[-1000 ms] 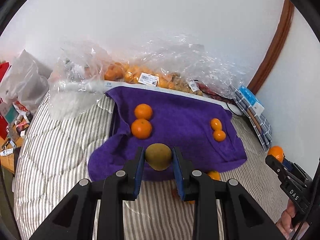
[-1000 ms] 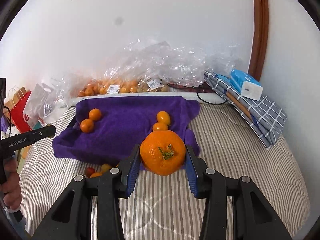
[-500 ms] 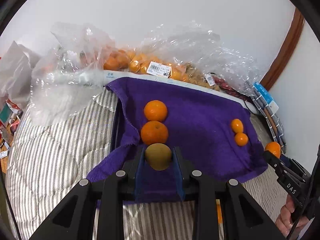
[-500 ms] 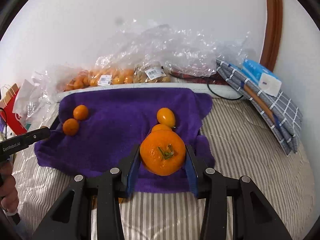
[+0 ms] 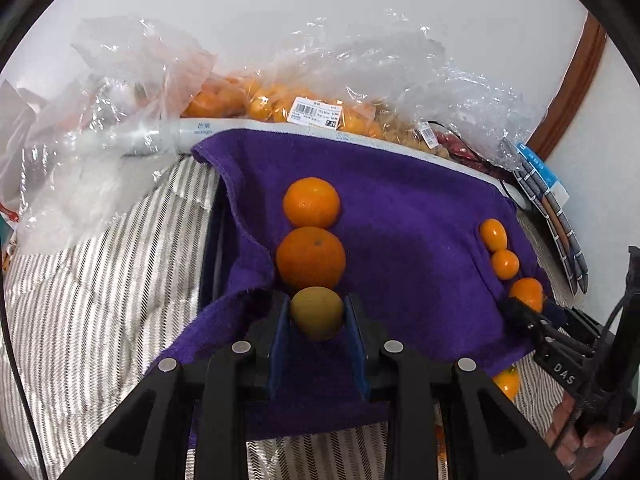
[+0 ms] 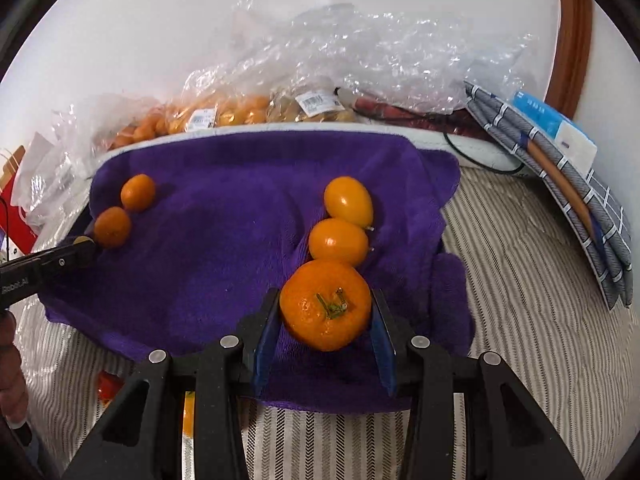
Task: Organize fruits
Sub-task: 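Carry the stemmed orange and greenish fruit onto the purple towel, then open both tools to release the fruits on the towel and lift away, then grasp a small red fruit with the left tool while the right tool grasps an orange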
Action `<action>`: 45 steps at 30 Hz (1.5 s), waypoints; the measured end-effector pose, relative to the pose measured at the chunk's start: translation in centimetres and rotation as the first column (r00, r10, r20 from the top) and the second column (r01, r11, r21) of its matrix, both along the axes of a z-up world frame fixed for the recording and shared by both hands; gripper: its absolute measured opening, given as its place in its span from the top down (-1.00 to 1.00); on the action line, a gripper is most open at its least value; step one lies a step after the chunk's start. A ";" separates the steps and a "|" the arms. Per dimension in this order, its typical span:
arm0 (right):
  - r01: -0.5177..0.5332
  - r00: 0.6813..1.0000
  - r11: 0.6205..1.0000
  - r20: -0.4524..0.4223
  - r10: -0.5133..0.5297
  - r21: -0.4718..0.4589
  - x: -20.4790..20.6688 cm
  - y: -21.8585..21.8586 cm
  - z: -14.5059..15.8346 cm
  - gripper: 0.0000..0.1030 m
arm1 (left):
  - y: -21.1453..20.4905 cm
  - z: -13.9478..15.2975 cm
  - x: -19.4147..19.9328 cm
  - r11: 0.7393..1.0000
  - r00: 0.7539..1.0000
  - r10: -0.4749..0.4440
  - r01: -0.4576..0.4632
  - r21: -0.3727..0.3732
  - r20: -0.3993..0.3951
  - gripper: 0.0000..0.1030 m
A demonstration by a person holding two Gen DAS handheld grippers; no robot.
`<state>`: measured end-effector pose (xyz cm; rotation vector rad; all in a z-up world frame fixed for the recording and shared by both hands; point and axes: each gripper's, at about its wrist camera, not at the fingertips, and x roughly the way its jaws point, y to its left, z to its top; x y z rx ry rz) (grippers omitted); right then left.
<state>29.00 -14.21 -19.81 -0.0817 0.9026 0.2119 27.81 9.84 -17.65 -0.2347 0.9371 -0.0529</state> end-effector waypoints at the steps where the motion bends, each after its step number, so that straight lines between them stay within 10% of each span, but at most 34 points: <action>1: -0.001 1.000 1.000 -0.007 0.001 -0.002 0.1 0.1 -0.3 0.18 | -0.1 -0.2 0.0 1.000 1.000 -0.003 0.003 0.003 -0.005 0.48; 18: 0.019 0.998 1.000 0.057 -0.018 -0.018 -1.9 -0.4 2.2 -0.18 | -0.3 0.1 -0.3 1.000 1.000 -0.002 0.002 0.019 -0.011 0.37; 45: -0.140 0.989 0.989 -0.033 0.142 0.055 -7.1 2.7 -0.2 0.07 | 2.2 2.1 -8.6 0.998 0.999 0.054 -0.054 0.022 -0.002 0.11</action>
